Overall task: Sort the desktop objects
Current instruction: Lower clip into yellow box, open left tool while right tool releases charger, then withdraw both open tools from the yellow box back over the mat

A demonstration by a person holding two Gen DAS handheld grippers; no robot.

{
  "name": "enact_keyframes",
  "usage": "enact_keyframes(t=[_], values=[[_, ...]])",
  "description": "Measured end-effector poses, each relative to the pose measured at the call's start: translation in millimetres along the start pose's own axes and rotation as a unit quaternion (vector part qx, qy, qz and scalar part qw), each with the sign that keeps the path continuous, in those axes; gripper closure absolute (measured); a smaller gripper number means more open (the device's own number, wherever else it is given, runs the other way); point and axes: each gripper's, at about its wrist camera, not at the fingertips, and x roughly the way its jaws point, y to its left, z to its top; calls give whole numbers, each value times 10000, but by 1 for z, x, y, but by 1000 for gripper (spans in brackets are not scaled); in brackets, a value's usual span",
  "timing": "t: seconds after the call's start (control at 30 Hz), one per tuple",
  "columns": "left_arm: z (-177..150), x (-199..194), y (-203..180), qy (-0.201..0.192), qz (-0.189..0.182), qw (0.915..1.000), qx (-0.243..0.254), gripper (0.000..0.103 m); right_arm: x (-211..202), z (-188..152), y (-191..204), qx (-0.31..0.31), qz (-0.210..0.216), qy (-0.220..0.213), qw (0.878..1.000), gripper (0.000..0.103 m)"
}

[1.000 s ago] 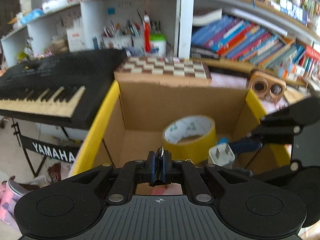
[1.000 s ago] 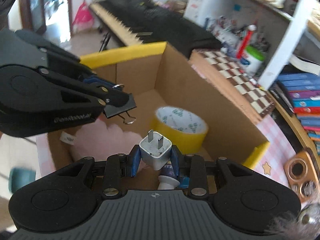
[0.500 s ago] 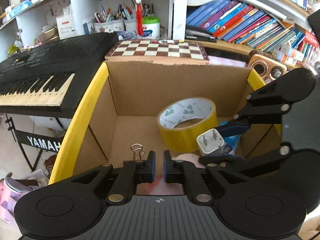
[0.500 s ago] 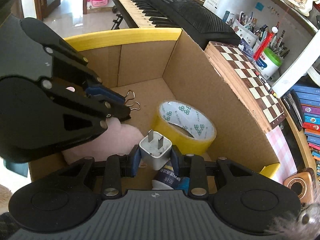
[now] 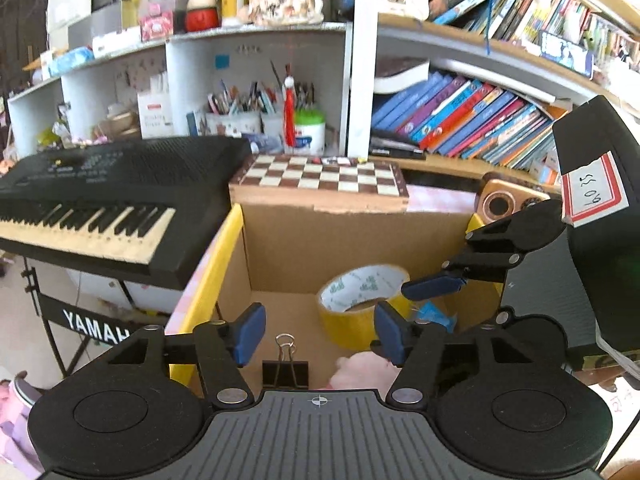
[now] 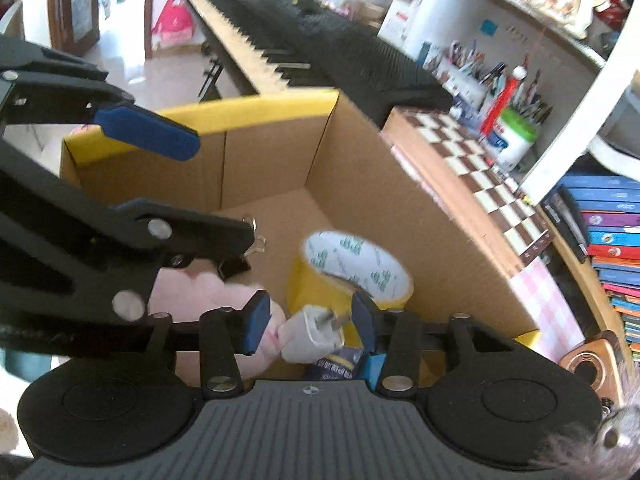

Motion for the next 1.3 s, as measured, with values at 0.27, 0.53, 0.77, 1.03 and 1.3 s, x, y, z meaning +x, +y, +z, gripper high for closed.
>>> enact_keyframes(t=[0.27,0.53,0.77,1.03,1.3], values=[[-2,-27,-3,-300,9,9995,-47,32,-35,-7,1,412,-410,-400,9975,56],[-8,-56,-9,-570,-92,9983,-34,27,-84,-25,0,1053,-962,-841,9862,56],[-20,-87,-11,-845,-128,9963,-97,21,-127,-50,10,1737,-1482,-1183,9664,55],[-38,-119,-7,-984,-28,9949,-210,17,-169,-85,38,2325,-2015,-1449,9404,54],[-60,-147,-6,-1061,18,9938,-328,16,-193,-111,71,2678,-2218,-1490,9257,53]])
